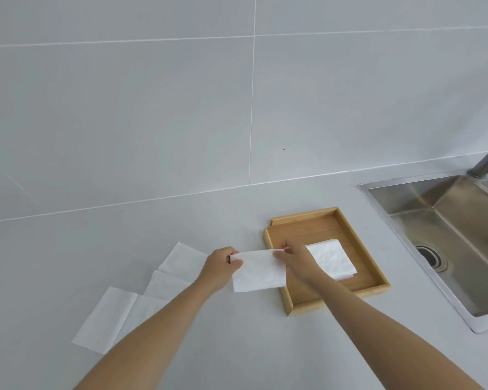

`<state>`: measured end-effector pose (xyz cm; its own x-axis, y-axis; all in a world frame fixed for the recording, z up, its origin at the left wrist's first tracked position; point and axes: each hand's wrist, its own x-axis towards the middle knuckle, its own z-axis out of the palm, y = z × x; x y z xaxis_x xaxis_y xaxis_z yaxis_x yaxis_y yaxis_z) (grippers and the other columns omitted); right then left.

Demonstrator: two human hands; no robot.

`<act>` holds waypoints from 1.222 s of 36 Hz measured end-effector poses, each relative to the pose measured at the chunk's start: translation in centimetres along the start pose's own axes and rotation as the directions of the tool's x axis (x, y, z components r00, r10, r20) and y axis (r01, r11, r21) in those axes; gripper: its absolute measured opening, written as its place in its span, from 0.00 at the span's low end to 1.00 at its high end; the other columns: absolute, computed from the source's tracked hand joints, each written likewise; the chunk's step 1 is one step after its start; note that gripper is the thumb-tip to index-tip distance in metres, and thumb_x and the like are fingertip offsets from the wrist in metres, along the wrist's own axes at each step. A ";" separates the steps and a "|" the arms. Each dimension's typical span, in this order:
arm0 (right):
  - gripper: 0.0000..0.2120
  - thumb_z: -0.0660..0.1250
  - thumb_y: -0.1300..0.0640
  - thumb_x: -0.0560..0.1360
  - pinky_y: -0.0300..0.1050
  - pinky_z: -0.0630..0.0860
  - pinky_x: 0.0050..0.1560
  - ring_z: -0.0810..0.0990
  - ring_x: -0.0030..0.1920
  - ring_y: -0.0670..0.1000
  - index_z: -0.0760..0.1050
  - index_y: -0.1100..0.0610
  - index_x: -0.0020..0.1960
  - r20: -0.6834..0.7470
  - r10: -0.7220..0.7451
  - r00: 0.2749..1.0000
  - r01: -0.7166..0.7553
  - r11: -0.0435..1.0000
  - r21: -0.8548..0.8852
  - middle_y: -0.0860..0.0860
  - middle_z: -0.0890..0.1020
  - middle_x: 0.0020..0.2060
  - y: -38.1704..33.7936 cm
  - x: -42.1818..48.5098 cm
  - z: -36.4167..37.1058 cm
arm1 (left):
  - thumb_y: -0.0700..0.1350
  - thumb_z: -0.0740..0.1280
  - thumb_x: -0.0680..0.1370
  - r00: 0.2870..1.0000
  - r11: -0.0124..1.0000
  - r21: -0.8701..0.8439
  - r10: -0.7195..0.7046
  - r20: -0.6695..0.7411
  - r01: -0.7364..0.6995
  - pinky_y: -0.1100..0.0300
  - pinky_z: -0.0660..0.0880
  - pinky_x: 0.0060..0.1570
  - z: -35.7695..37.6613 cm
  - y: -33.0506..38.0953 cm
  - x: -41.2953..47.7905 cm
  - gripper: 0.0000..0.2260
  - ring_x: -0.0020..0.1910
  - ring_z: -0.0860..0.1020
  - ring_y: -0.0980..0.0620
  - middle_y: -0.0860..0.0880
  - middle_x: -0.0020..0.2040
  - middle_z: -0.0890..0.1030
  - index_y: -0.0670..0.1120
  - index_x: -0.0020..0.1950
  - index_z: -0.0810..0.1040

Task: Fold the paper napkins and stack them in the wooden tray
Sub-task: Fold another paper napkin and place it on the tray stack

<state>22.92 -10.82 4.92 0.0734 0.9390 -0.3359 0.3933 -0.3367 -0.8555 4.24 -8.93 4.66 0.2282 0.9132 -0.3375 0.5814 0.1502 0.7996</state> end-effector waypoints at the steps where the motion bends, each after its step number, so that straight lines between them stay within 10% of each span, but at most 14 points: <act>1: 0.13 0.61 0.61 0.76 0.39 0.61 0.33 0.66 0.34 0.48 0.65 0.52 0.34 -0.011 0.006 1.000 -0.006 0.999 0.036 0.50 0.70 0.33 -0.1 0.1 -0.7 | 0.43 0.63 0.73 1.000 0.998 -0.062 -0.004 -0.004 0.004 0.61 0.67 0.38 0.2 0.8 0.3 0.05 0.37 0.71 0.50 0.49 0.35 0.73 0.46 0.37 0.72; 12: 0.04 0.62 0.57 0.77 0.44 0.71 0.38 0.72 0.42 0.52 0.67 0.56 0.47 -0.012 0.105 0.994 -0.102 0.986 0.134 0.53 0.71 0.42 1.7 1.6 -9.5 | 0.38 0.62 0.74 0.999 0.976 -0.213 -0.047 -0.016 0.042 0.54 0.71 0.42 6.5 7.2 4.1 0.03 0.42 0.74 0.47 0.42 0.43 0.76 0.42 0.40 0.72; 18: 0.20 0.64 0.66 0.74 0.42 0.73 0.35 0.72 0.38 0.51 0.63 0.48 0.58 0.029 0.130 0.991 -0.130 0.991 0.015 0.54 0.69 0.37 4.7 2.5 -12.9 | 0.39 0.64 0.75 0.996 0.988 -0.126 -0.087 -0.015 0.084 0.61 0.64 0.35 10.7 8.3 5.7 0.07 0.36 0.68 0.50 0.48 0.34 0.68 0.43 0.39 0.68; 29: 0.18 0.62 0.71 0.72 0.34 0.65 0.33 0.69 0.36 0.47 0.68 0.50 0.33 -0.001 0.074 0.997 -0.072 0.962 -0.262 0.46 0.69 0.32 8.1 5.0 -13.7 | 0.40 0.65 0.75 0.989 0.995 0.051 -0.080 -0.121 0.086 0.68 0.63 0.31 14.5 7.8 6.9 0.05 0.36 0.69 0.55 0.53 0.35 0.69 0.44 0.49 0.71; 36: 0.08 0.61 0.69 0.72 0.38 0.67 0.43 0.70 0.44 0.51 0.74 0.58 0.46 0.058 0.048 0.997 -0.020 0.910 -0.415 0.51 0.72 0.41 8.8 5.0 -13.5 | 0.42 0.64 0.76 0.989 0.967 0.239 -0.061 -0.135 0.092 0.65 0.64 0.31 15.2 7.4 6.8 0.08 0.38 0.73 0.51 0.51 0.36 0.73 0.44 0.53 0.69; 44: 0.14 0.60 0.59 0.77 0.42 0.73 0.50 0.71 0.57 0.53 0.69 0.56 0.62 0.115 0.078 0.990 0.020 0.741 -0.671 0.52 0.68 0.64 7.4 4.1 -13.2 | 0.49 0.61 0.78 0.986 0.835 0.550 0.112 -0.123 -0.026 0.61 0.72 0.49 14.0 7.8 6.0 0.18 0.61 0.73 0.49 0.47 0.65 0.70 0.45 0.66 0.65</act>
<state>38.26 -8.59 2.41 -0.0023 0.8958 -0.4444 0.9081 -0.1842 -0.3760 21.07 -7.55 1.87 0.1938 0.9639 -0.1824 0.9090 -0.1065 0.4029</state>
